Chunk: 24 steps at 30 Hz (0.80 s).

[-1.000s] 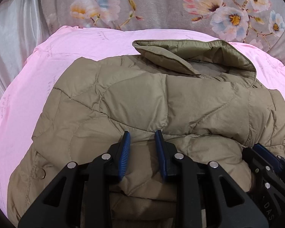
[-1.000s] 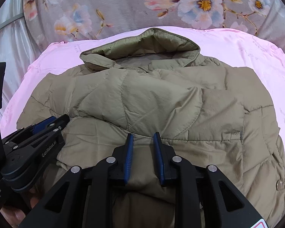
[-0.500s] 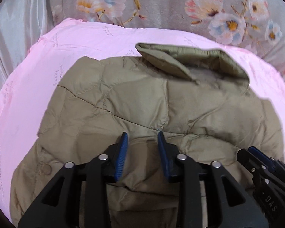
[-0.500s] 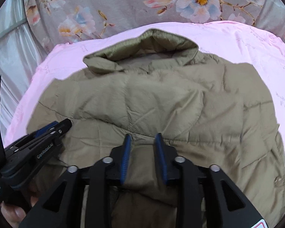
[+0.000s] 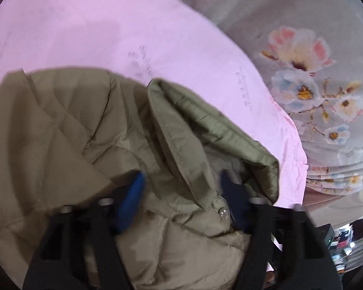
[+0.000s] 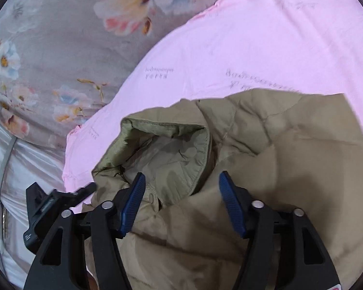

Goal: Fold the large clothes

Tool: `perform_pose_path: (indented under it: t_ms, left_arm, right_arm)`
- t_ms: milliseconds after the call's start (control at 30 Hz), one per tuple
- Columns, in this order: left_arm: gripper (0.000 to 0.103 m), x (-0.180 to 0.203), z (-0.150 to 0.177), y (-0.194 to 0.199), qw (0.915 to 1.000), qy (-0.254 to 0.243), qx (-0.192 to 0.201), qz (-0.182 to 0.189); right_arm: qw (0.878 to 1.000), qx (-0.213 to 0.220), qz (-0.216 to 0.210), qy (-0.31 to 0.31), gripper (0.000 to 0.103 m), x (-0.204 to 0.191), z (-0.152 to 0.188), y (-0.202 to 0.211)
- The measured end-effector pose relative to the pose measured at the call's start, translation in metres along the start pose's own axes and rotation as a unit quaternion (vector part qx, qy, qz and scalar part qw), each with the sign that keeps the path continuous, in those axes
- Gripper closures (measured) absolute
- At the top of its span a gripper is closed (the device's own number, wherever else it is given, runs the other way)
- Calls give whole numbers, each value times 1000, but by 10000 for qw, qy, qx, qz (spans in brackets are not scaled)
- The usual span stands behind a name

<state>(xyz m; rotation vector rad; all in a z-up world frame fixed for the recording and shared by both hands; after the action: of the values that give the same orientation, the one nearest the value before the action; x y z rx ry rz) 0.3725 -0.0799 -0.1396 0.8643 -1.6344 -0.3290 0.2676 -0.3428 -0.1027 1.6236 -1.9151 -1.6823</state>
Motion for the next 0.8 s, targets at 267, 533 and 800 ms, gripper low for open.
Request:
perform_pose_path:
  t_ms: [267,533,800]
  left_arm:
    - [98,55,6,54,9872,-1365,703,437]
    - [98,-8,36,2,9818,-1729,442,-657]
    - [97,-3,42,-11,9656,-2235,591,-1190]
  right_arm:
    - [9849,1301,-472,1038,99,-56,-16,58]
    - [9809,604,1097,1487,101,-3,22,-19]
    - [9763,621,1304,1612,103,1,25,-30]
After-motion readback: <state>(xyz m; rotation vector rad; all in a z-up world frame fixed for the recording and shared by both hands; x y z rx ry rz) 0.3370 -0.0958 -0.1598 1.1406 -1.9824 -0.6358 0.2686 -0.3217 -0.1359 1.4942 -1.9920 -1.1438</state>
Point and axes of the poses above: each gripper's, at about its wrist camera, not at the fingertips, and y roughly against the way its jaws point, x to its right, z to its underside, the point moved 6 cm from there along -y, roughly the way its jaws point, and after that the axes turned 9 degrees about z, right-handed, at the moved point
